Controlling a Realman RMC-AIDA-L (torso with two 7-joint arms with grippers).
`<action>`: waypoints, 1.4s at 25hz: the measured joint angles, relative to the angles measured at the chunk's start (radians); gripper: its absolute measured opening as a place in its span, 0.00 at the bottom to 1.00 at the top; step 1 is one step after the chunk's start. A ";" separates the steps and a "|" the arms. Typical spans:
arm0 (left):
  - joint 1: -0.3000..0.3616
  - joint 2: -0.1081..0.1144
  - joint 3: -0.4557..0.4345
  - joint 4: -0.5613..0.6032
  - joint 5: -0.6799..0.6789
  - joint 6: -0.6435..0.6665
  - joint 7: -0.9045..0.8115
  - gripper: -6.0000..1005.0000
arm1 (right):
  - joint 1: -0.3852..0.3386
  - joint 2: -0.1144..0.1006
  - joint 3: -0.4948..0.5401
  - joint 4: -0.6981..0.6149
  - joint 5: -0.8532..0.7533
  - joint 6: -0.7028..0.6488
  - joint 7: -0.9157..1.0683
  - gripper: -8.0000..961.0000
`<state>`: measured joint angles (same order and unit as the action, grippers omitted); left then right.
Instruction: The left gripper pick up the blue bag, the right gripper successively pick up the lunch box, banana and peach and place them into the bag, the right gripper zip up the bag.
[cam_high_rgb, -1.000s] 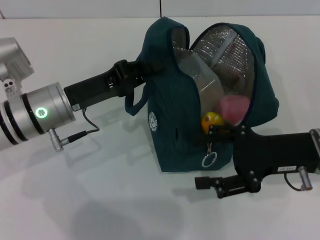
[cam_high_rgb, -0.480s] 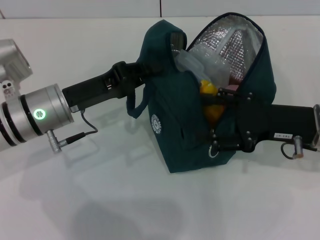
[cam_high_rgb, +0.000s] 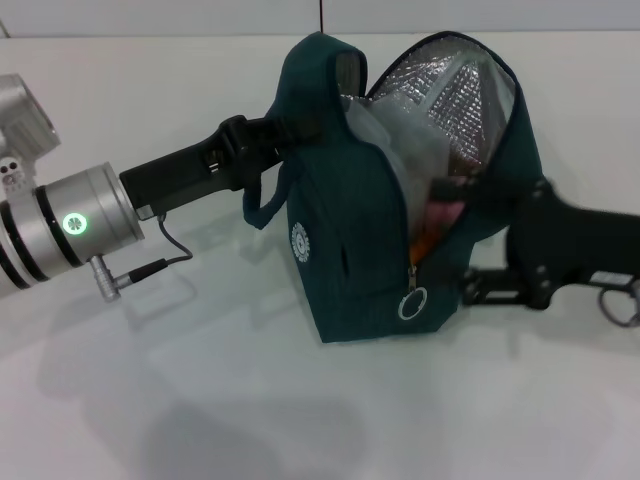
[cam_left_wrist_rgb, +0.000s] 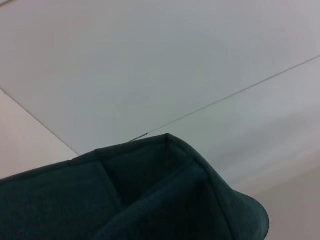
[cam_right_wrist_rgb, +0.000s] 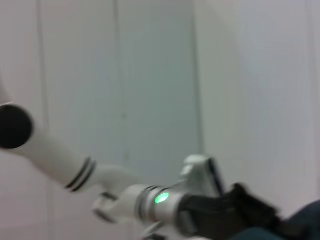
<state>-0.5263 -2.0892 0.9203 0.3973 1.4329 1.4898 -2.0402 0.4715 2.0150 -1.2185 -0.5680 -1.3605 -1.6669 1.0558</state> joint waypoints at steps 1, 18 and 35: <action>0.000 0.000 0.000 0.000 -0.002 -0.001 0.000 0.06 | -0.018 -0.001 0.024 -0.013 0.002 -0.001 -0.002 0.86; 0.002 -0.001 -0.001 0.000 -0.011 -0.005 0.001 0.06 | -0.092 -0.020 0.061 -0.008 -0.191 -0.129 -0.122 0.86; 0.001 -0.003 0.001 0.000 -0.011 -0.005 0.001 0.06 | -0.039 0.005 0.067 0.166 -0.182 0.098 -0.122 0.86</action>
<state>-0.5251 -2.0923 0.9216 0.3973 1.4218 1.4848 -2.0387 0.4329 2.0200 -1.1519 -0.4018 -1.5426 -1.5685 0.9341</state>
